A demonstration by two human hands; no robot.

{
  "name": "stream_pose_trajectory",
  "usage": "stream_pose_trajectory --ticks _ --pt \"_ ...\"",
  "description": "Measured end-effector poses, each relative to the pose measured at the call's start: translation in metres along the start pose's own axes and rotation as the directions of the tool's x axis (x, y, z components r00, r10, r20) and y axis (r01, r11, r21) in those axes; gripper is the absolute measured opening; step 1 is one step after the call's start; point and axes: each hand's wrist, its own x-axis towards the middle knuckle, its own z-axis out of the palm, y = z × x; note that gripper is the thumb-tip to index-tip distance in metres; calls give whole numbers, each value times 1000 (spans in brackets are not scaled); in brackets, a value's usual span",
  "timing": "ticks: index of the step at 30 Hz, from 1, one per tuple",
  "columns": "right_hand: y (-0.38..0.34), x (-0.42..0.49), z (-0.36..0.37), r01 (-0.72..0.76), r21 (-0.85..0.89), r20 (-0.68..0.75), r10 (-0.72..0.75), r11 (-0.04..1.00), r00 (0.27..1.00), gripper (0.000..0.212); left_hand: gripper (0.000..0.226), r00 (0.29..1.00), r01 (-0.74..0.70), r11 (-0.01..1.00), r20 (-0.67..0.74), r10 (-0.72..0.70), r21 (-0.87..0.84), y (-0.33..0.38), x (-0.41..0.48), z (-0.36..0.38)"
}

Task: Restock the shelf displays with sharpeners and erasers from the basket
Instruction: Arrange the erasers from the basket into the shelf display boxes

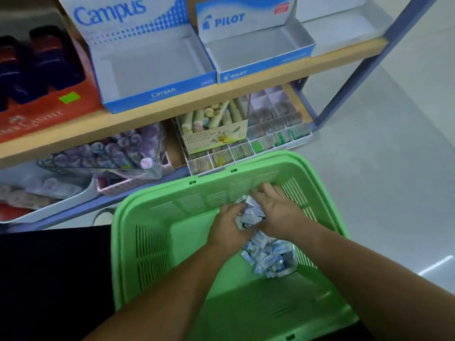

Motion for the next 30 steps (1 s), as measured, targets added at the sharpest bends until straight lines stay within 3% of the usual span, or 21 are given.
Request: stream_pose_trajectory --ticks 5,7,10,14,22,26,30 --pt "0 4 19 31 -98 -106 -41 995 993 65 65 988 156 963 24 -155 -221 -3 16 -2" --pt "2 4 24 33 -84 -144 -45 996 989 62 67 978 210 951 46 -205 -225 -7 20 -2" --pt "5 7 28 45 -72 -153 -55 996 987 70 68 975 221 953 28 -220 -207 -10 23 0" --pt "3 10 29 43 -85 -134 -55 995 990 79 47 973 217 957 -32 -226 -191 -5 22 11" --pt "6 10 33 69 45 -154 -62 997 986 64 30 941 296 772 33 -336 -562 17 18 16" --pt "10 15 38 56 42 -186 -48 998 981 80 30 948 284 748 59 -313 -599 21 19 17" --pt "10 14 36 37 68 -165 -25 997 986 69 44 919 368 729 106 -381 -577 20 27 14"
